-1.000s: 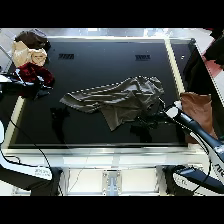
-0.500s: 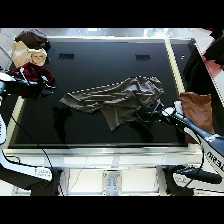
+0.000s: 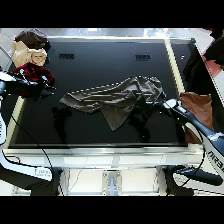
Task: Fold the shirts.
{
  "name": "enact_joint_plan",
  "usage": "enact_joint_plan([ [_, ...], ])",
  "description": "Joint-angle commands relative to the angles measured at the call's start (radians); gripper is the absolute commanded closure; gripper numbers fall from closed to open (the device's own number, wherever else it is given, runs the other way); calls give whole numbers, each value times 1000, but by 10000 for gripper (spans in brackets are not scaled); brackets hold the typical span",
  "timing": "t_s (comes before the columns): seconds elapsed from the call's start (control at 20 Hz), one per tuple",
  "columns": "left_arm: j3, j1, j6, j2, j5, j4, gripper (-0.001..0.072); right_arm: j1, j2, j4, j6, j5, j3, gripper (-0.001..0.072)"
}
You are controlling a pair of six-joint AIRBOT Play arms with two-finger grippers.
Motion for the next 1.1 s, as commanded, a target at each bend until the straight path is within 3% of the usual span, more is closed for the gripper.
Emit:
enact_joint_plan([
  [0.0,0,-22,-137,1,19,93,339,1,68,-92,-37,48,100,695],
  [0.2,-1,-49,-275,-35,69,115,339,1,142,-124,-37,79,153,694],
  [0.4,-1,-98,-307,-101,69,81,339,1,158,-124,-37,84,154,695],
  [0.6,-1,-138,-404,-169,106,51,339,1,158,-124,-37,96,154,694],
  [0.8,-1,-139,-404,-194,212,-105,339,1,158,-124,-37,97,154,695],
  [1.05,-1,-142,-404,-205,268,-111,339,1,158,-124,-65,94,154,694],
])
